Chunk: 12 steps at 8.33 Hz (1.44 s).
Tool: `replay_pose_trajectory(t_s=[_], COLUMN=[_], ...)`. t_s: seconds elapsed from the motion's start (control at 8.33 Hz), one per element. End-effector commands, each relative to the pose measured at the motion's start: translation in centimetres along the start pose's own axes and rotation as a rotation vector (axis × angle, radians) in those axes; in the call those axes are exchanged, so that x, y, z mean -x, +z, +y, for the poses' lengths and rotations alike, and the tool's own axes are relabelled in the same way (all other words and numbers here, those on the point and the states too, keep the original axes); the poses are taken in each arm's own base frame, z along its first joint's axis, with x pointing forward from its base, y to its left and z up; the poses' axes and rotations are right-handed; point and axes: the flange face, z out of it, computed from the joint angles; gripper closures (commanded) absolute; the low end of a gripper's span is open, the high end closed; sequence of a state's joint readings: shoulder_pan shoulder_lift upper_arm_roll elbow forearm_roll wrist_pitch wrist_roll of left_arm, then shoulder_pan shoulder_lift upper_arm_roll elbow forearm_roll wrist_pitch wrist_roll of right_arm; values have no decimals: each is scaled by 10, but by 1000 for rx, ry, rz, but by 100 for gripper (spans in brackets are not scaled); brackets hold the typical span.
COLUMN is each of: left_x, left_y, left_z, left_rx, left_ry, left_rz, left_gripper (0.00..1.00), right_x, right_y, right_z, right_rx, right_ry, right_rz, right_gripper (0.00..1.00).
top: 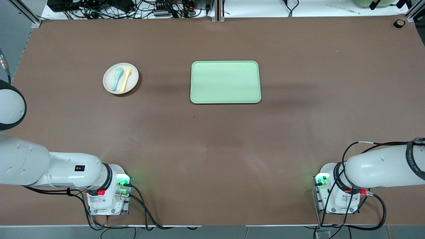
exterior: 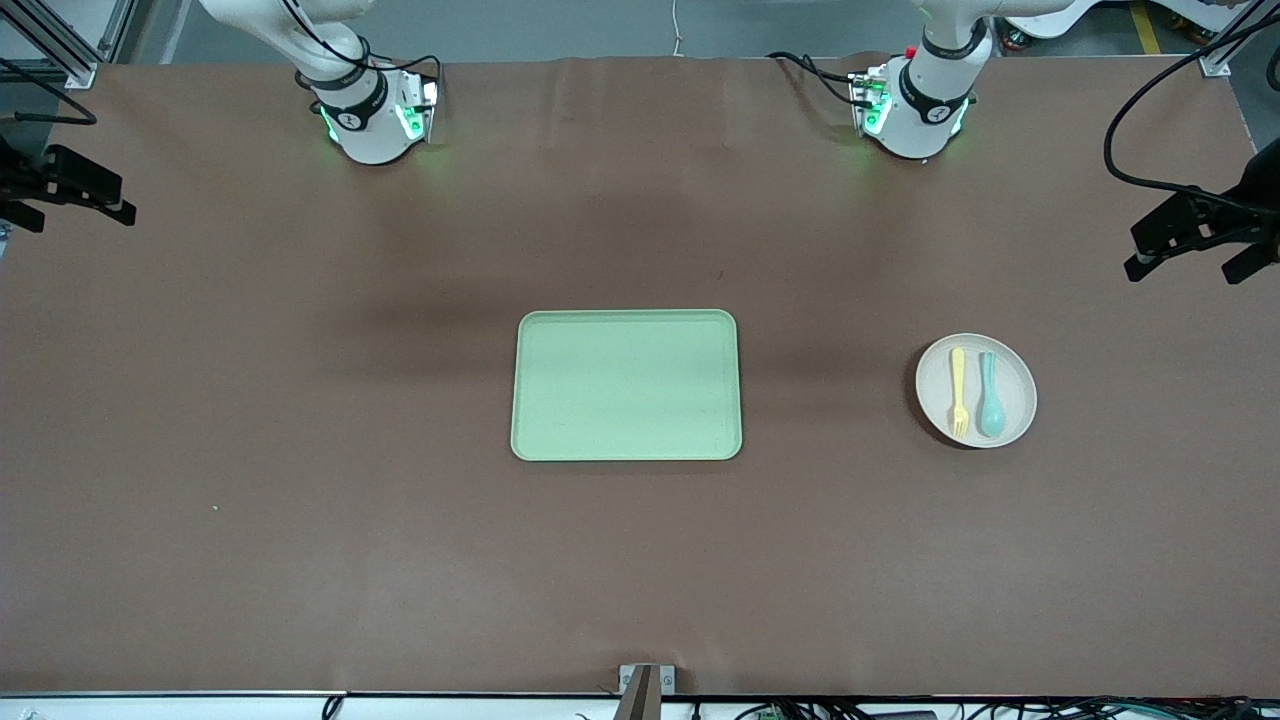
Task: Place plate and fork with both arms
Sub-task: 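Reach the left gripper down to the rim of the white plate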
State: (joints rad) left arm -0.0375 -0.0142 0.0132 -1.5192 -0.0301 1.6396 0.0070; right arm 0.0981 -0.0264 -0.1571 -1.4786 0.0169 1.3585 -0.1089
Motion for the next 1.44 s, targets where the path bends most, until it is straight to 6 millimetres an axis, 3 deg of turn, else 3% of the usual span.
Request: replay_pose_trajectory(t_s=[0.0,0.12,0.36,0.48,0.72,0.96,1.2,1.32], left_x=[-5,-7,-7,-13,-17,-18,-17,-12], left_y=[-18,-10,25,54,130,222,309,353], left_z=[6,2,-9,-35,-73,-107,-121,-142], left_rx=[-10,-3,-5,-4,49,169,189,197], left_ry=[30,20,-50,-88,-133,-53,14,8], left_rz=[38,23,-86,-144,-273,-353,-362,-354], left_gripper=[0,0,0,0,0,0,0,1], right_x=[-2,-2,-2,-3,-4,-5,-6,-6], right_y=[-1,-2,0,1,7,8,11,12], right_z=[0,-1,0,0,-3,-4,-4,-3], right_rx=[9,11,11,11,11,11,9,9], right_ry=[19,16,20,18,15,12,13,15], right_rz=[16,20,18,21,13,11,11,10], right_gripper=[0,0,0,0,0,0,0,0])
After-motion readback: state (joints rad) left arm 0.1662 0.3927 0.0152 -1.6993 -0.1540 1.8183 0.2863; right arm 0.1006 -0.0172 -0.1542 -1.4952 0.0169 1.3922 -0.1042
